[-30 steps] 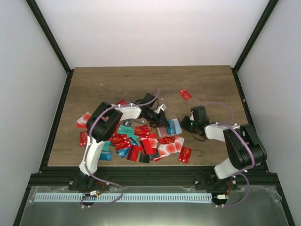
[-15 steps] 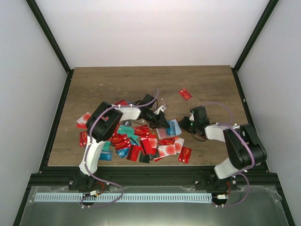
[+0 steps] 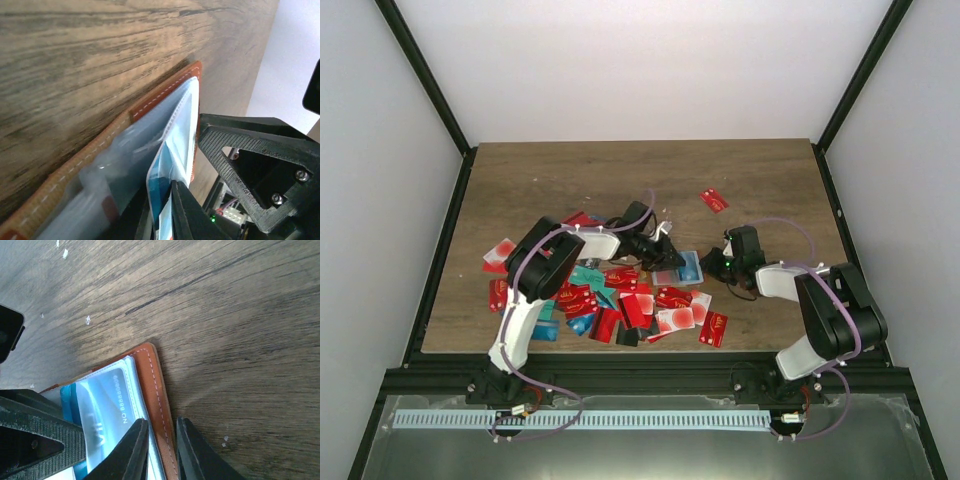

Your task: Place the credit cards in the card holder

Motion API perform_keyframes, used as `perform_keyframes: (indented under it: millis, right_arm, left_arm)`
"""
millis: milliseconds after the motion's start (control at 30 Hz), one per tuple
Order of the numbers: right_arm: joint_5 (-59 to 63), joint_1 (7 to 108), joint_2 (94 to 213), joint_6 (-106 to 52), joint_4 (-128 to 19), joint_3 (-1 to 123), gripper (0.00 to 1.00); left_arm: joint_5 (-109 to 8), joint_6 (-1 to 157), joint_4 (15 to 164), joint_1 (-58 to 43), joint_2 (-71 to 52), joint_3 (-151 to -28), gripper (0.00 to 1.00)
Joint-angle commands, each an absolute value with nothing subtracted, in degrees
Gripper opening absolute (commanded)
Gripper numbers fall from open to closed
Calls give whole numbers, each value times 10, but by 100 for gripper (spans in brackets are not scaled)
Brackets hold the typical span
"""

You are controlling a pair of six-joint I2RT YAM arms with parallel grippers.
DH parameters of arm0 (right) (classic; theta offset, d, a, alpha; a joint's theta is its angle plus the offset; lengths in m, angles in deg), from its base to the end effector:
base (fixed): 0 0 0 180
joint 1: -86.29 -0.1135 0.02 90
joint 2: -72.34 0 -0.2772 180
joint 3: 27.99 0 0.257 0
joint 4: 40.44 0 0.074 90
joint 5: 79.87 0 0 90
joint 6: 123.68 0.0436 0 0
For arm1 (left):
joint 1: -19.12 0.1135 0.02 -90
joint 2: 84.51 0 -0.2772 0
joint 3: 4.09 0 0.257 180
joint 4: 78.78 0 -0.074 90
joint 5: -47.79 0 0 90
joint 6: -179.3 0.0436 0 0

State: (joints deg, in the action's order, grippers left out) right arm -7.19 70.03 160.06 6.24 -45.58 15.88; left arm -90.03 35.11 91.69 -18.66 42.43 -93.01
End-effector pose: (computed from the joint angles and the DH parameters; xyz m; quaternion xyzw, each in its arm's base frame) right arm 0.2557 0.0881 0.1252 0.1382 0.9171 0.2875 0.2391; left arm 0.3428 -0.3066 0.1006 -0.0236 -0.8644 0.5005 0.0417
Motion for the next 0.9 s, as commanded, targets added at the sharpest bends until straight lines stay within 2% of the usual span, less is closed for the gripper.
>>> perform_keyframes:
  millis: [0, 300, 667, 867]
  right_arm:
    - [-84, 697, 1602, 62, -524, 160, 18]
    - [-80, 710, 1567, 43, -550, 182, 18]
    - [-87, 710, 1529, 22, -577, 203, 19]
    - [-182, 711, 1508, 7, -543, 191, 21]
  left_arm:
    - [-859, 379, 875, -196, 434, -945, 15]
    - [-765, 502, 686, -195, 388, -985, 41]
    - [-697, 596, 541, -194, 361, -1043, 61]
    - [-674, 620, 521, -194, 327, -1038, 76]
